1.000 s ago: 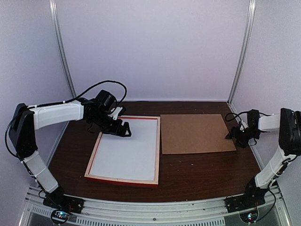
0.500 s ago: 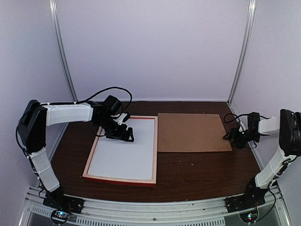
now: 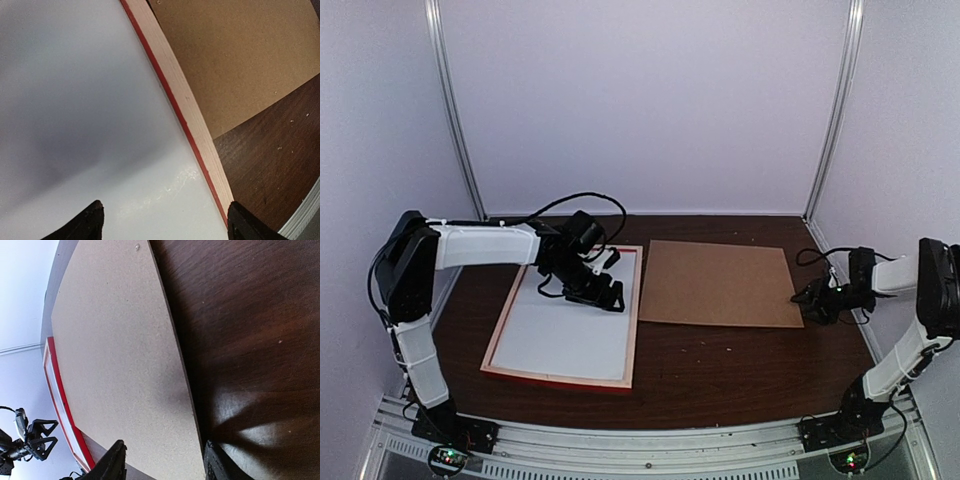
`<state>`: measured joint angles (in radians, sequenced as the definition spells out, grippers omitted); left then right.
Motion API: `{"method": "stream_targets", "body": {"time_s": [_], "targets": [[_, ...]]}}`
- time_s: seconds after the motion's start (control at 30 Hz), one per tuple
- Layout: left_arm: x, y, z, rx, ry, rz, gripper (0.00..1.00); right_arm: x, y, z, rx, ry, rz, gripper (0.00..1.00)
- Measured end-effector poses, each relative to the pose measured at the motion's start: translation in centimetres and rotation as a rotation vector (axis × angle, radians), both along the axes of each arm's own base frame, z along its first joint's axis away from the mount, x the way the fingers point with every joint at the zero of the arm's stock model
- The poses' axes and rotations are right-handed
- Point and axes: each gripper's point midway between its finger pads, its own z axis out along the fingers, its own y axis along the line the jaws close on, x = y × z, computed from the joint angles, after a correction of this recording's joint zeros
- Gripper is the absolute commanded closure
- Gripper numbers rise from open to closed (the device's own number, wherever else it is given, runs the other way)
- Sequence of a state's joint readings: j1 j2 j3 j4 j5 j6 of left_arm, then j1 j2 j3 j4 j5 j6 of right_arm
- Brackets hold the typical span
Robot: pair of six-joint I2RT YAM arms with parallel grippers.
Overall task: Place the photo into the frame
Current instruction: Pick up the backboard from the center of the board, then turn over the backboard.
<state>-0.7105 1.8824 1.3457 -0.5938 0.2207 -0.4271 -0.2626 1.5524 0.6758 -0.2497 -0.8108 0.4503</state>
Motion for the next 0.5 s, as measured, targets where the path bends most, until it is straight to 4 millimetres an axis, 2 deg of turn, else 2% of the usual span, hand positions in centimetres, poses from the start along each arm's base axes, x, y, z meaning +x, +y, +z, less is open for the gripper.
{"method": "stream_targets", "body": {"time_s": [0.17, 0.33, 0.5], "targets": [[0.3, -1.0, -0.5, -0.004, 0.003, -0.001, 0.17, 0.1, 0.5, 0.7, 0.053, -0.011, -0.002, 0.52], [0.3, -1.8, -2.0, 0.006, 0.025, 0.000, 0.18, 0.0, 1.1, 1.0, 0.100, -0.015, 0.000, 0.54], [0.4, -2.6, -2.9, 0.010, 0.040, -0.005, 0.19, 0.1, 1.4, 2.2, 0.124, -0.046, 0.001, 0.55]]}}
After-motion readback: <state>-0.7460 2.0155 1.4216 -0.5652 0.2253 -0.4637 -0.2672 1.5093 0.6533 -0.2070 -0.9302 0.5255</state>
